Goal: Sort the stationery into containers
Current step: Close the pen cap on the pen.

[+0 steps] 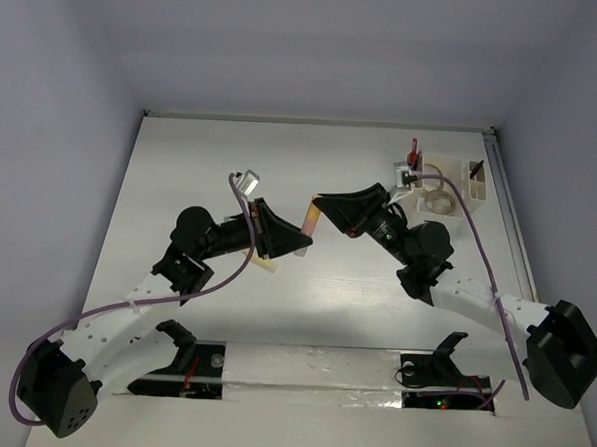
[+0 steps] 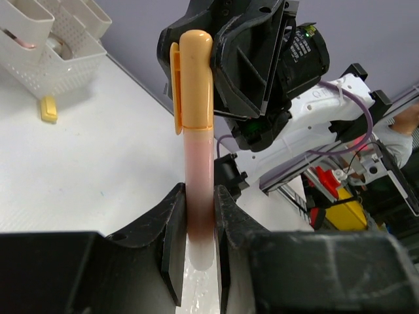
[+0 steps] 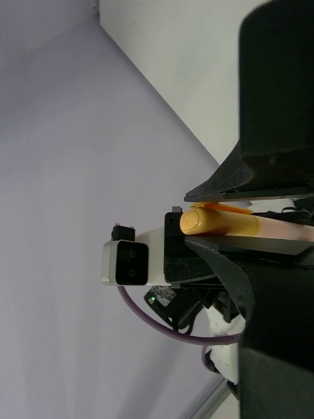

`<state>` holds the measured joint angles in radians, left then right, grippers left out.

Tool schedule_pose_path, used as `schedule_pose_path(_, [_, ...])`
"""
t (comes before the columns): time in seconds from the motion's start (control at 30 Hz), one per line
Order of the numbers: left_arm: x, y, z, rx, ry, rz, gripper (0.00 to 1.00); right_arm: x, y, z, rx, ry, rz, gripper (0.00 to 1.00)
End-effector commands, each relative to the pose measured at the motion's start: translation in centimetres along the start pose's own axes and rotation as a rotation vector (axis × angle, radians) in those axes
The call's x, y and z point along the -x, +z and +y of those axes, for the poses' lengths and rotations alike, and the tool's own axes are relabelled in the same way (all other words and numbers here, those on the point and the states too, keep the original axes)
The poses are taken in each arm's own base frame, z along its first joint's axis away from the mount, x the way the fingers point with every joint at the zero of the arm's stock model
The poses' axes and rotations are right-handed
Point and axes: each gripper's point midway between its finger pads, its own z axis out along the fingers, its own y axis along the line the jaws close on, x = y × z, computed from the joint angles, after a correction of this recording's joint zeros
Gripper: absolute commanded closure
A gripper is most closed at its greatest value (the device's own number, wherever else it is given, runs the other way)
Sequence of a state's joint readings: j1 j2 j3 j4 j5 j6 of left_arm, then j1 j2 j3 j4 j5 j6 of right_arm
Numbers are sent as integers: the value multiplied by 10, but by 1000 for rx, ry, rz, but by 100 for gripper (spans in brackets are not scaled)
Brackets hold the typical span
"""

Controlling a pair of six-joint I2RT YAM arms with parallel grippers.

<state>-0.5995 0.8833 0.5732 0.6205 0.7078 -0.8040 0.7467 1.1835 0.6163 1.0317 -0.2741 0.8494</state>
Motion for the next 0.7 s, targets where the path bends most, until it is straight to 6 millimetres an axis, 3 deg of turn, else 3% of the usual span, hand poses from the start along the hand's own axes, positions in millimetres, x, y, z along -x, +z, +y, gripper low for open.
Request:
schedule_pose_path(0.0, [97, -10, -76, -142, 264, -298, 100, -89, -40, -17, -15, 29, 338, 100])
schedule_pose_path(0.27, [103, -4, -77, -162, 258, -291, 100, -141, -72, -23, -47, 28, 549, 100])
schedule_pose_path(0.67, [127, -3, -86, -149, 319, -331, 100, -172, -94, -30, -90, 30, 657, 100])
